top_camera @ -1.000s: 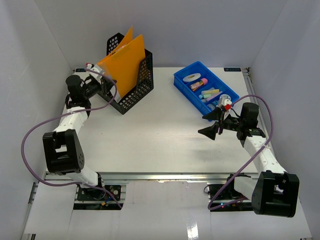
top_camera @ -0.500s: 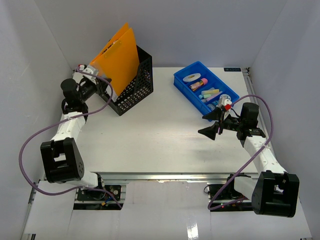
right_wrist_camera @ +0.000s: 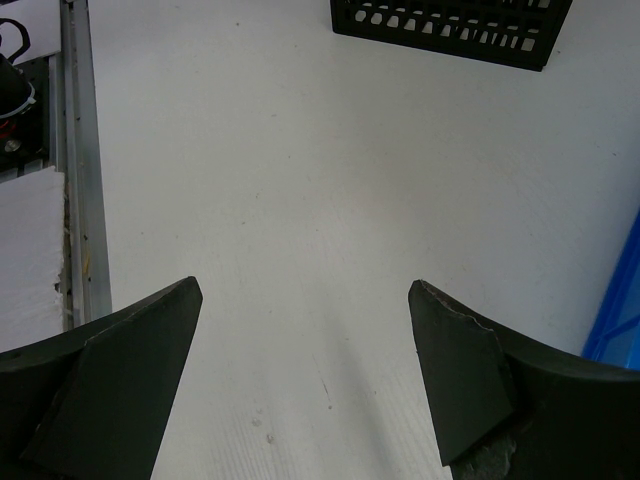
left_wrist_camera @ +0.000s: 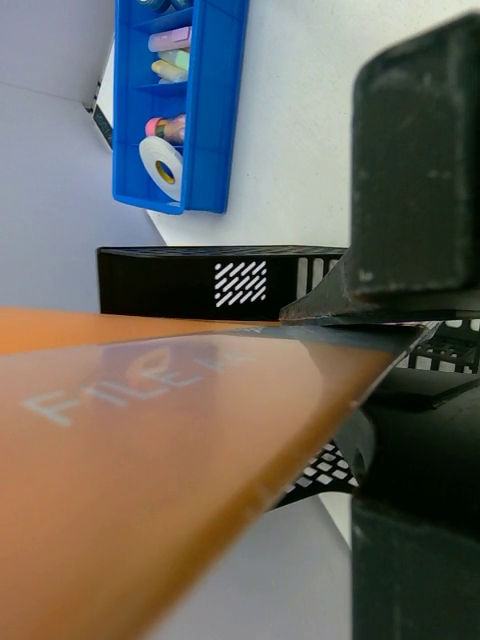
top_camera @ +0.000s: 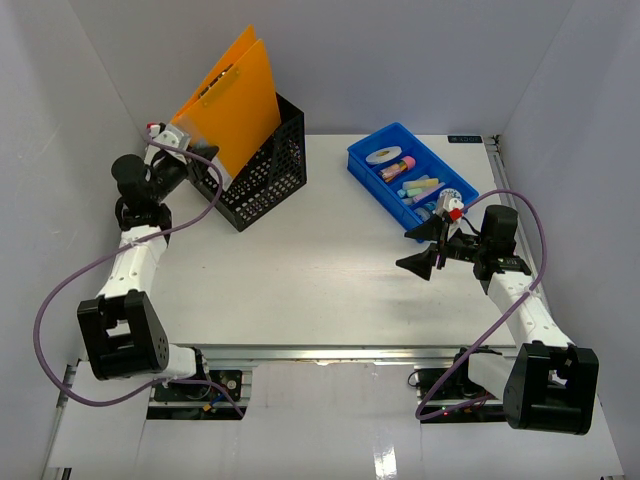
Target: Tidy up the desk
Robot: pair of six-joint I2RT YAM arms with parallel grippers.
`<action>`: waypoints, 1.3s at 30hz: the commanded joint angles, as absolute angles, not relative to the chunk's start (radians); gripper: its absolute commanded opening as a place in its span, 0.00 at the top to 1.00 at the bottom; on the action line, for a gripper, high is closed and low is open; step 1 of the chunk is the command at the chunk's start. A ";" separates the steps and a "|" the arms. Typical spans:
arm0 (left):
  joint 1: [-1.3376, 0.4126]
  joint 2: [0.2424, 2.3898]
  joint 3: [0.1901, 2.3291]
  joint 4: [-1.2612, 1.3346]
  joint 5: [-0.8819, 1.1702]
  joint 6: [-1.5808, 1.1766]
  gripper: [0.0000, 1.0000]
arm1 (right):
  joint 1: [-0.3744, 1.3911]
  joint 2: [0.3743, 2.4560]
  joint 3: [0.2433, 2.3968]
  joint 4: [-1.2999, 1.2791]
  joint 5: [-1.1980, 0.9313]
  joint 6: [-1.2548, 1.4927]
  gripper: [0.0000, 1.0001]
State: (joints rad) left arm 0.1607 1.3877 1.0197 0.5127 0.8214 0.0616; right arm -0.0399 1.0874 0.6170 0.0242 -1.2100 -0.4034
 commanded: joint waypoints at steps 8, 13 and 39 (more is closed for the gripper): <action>0.167 1.218 1.203 0.504 0.705 0.012 1.00 | -0.046 1.075 0.621 0.032 -1.238 -0.413 0.10; 0.167 1.240 1.264 0.477 0.725 -0.072 1.00 | -0.046 1.075 0.623 0.031 -1.239 -0.411 0.09; 0.192 1.426 1.275 0.314 0.929 -0.024 1.00 | -0.048 1.077 0.626 0.019 -1.244 -0.428 0.09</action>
State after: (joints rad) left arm 0.1822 1.4251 1.2820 0.2889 0.9062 -0.0442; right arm -0.0402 1.0874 0.6170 0.0235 -1.2160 -0.4053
